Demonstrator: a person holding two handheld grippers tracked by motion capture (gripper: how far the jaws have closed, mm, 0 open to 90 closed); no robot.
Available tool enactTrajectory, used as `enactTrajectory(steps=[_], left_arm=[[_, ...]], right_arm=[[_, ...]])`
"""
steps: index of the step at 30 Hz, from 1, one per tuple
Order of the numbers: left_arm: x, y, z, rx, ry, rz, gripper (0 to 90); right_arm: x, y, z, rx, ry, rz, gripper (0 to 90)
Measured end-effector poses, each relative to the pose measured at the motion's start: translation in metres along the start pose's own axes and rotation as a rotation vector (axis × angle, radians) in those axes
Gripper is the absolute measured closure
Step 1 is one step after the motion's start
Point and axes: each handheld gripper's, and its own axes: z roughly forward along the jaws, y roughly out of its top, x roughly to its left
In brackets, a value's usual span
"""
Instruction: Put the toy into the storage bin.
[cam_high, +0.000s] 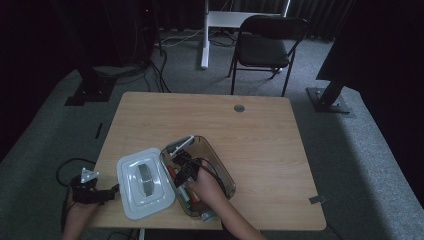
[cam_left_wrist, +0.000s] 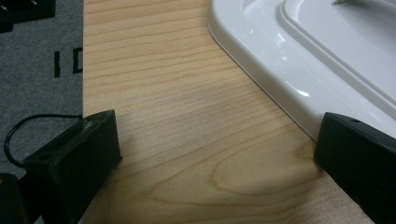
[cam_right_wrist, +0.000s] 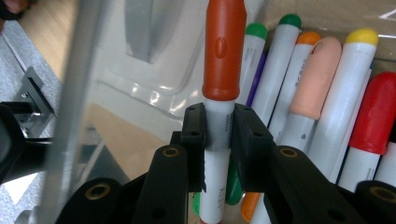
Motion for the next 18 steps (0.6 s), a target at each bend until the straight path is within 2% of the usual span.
enactTrajectory(steps=[4,10,14,18], left_arm=[[0.0,0.0,0.0,0.0,0.0,0.0,0.8],[0.0,0.0,0.0,0.001,0.0,0.001,0.8],[0.0,0.0,0.0,0.001,0.0,0.001,0.8],[0.0,0.0,0.0,0.001,0.0,0.003,0.8]], right_arm=[[-0.003,-0.001,0.003,0.013,0.002,0.006,71.8],[-0.003,-0.002,-0.002,-0.009,0.012,0.005,67.5],[-0.004,-0.005,-0.015,-0.064,0.004,-0.012,58.0],[-0.006,-0.009,-0.037,-0.136,0.013,-0.021,51.0]])
